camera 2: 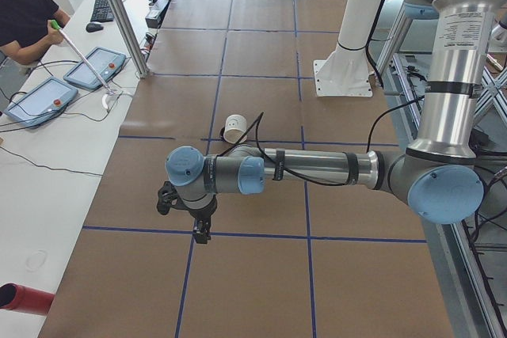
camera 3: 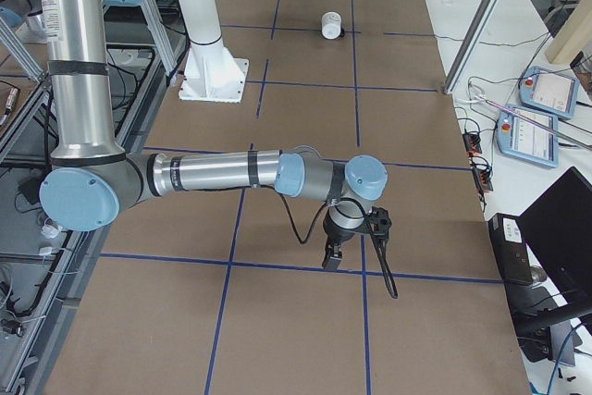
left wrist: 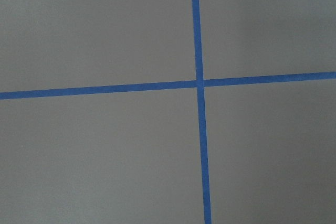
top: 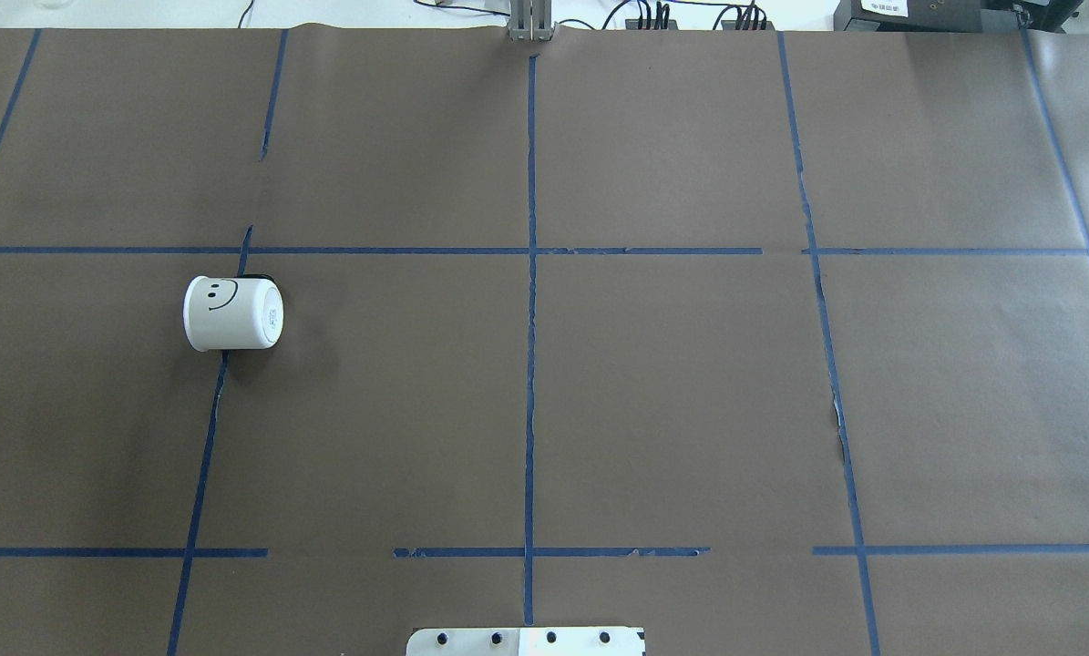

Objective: Flip mug

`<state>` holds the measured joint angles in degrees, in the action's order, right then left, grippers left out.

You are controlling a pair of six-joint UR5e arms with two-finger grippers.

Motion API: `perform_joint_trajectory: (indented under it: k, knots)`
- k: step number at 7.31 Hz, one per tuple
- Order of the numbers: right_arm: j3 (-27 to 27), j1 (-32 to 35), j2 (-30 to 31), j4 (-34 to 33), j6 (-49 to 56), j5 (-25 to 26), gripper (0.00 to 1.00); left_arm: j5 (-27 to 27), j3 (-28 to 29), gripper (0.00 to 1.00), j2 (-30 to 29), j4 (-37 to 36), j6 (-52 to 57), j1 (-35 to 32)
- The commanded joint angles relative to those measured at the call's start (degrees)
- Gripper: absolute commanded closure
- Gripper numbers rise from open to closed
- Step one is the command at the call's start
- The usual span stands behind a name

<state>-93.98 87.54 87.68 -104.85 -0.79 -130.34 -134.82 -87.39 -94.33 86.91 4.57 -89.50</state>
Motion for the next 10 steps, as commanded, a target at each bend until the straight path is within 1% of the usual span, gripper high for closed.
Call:
perform_joint_trajectory:
  k: [1,3,4,5,6,7,8,9,10]
  knots:
    - [-0.1,0.0,0.0,0.0,0.0,0.0,0.00,0.1,-0.3,0.00,-0.4,0.5,0.1,0.0]
    - [0.0,0.0,0.0,0.0,0.0,0.0,0.00,-0.1,-1.1,0.00,-1.0,2.6,0.2,0.0]
    - [-0.1,0.0,0.0,0.0,0.0,0.0,0.00,-0.1,-1.6,0.00,-1.4,7.5,0.0,0.0]
    - [0.0,0.0,0.0,0.0,0.0,0.0,0.00,-0.2,-1.5,0.00,-1.5,14.9,-0.4,1.8]
    - [0.0,0.0,0.0,0.0,0.0,0.0,0.00,-0.1,-1.7,0.00,-1.6,21.6,-4.2,3.0]
    - [0.0,0.0,0.0,0.0,0.0,0.0,0.00,-0.1,-1.5,0.00,-1.6,32.0,-10.7,6.0]
    - [0.0,0.0,0.0,0.0,0.0,0.0,0.00,-0.1,-1.0,0.00,-1.6,40.8,-20.0,9.7]
    - [0.0,0.0,0.0,0.0,0.0,0.0,0.00,-0.1,-0.8,0.00,-1.6,48.1,-30.0,13.6]
    - [0.0,0.0,0.0,0.0,0.0,0.0,0.00,-0.6,0.0,0.00,-1.6,54.6,-39.1,15.7]
